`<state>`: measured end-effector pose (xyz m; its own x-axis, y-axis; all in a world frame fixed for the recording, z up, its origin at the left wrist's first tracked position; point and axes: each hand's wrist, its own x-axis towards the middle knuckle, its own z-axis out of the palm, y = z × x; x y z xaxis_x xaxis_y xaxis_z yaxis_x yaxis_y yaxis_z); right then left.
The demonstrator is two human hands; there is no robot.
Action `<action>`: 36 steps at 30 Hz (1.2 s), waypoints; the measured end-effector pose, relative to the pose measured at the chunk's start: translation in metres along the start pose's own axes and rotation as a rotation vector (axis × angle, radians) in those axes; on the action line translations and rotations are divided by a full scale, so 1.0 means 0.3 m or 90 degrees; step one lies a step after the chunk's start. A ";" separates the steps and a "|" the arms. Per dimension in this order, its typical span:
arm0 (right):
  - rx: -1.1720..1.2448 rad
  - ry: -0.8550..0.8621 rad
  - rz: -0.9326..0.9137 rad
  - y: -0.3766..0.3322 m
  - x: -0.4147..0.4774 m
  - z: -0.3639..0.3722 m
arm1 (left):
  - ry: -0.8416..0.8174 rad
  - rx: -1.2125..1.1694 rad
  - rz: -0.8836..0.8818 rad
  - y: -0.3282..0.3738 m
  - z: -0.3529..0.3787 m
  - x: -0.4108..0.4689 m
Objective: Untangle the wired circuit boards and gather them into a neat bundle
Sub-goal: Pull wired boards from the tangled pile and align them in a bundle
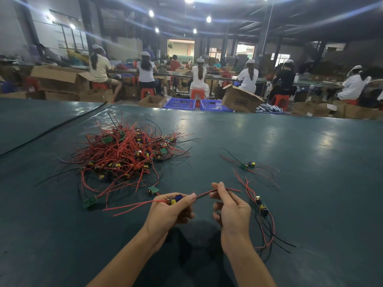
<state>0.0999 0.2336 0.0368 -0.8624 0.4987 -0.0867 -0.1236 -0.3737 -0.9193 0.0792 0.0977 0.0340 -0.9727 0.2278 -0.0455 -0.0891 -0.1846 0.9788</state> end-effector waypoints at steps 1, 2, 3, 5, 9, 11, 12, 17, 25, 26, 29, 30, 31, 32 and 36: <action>-0.004 0.006 0.006 -0.004 0.008 -0.006 | -0.006 0.014 -0.001 0.006 -0.005 0.000; -0.005 0.017 0.011 -0.010 0.018 -0.015 | -0.016 0.028 -0.002 0.011 -0.009 0.000; -0.005 0.030 0.014 -0.016 0.030 -0.025 | -0.024 0.043 -0.003 0.015 -0.012 0.000; -0.006 0.053 0.017 -0.028 0.050 -0.047 | -0.028 0.075 -0.004 0.019 -0.018 0.003; -0.014 0.042 0.011 -0.036 0.067 -0.071 | -0.043 0.116 -0.013 0.024 -0.025 0.003; -0.011 0.044 0.009 -0.038 0.074 -0.077 | -0.048 0.135 -0.005 0.018 -0.022 0.002; -0.009 0.047 0.008 -0.039 0.076 -0.078 | -0.049 0.138 0.002 0.013 -0.018 0.001; -0.007 0.056 -0.004 -0.029 0.064 -0.060 | -0.036 0.063 -0.023 0.004 0.002 -0.006; -0.108 -0.117 0.019 0.071 -0.049 0.058 | 0.003 -0.047 -0.056 -0.001 0.019 -0.007; -0.114 -0.102 0.019 0.067 -0.042 0.057 | 0.003 -0.038 -0.053 0.001 0.015 -0.005; -0.106 -0.001 0.042 0.042 0.010 0.025 | -0.009 0.007 -0.042 0.004 0.009 -0.001; -0.093 0.022 0.050 0.033 0.026 0.012 | -0.015 0.015 -0.041 0.005 0.011 -0.001; -0.074 0.034 0.055 0.024 0.038 -0.001 | -0.019 0.018 -0.040 0.005 0.014 -0.001; -0.054 0.040 0.058 0.016 0.049 -0.013 | -0.024 0.019 -0.040 0.005 0.017 0.000; 0.011 0.074 0.058 -0.008 0.083 -0.056 | -0.034 0.022 -0.044 0.005 0.011 0.001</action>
<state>0.0869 0.2600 0.0302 -0.8078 0.5493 -0.2137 -0.0569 -0.4336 -0.8993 0.0794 0.1007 0.0362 -0.9515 0.2897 -0.1037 -0.1475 -0.1337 0.9800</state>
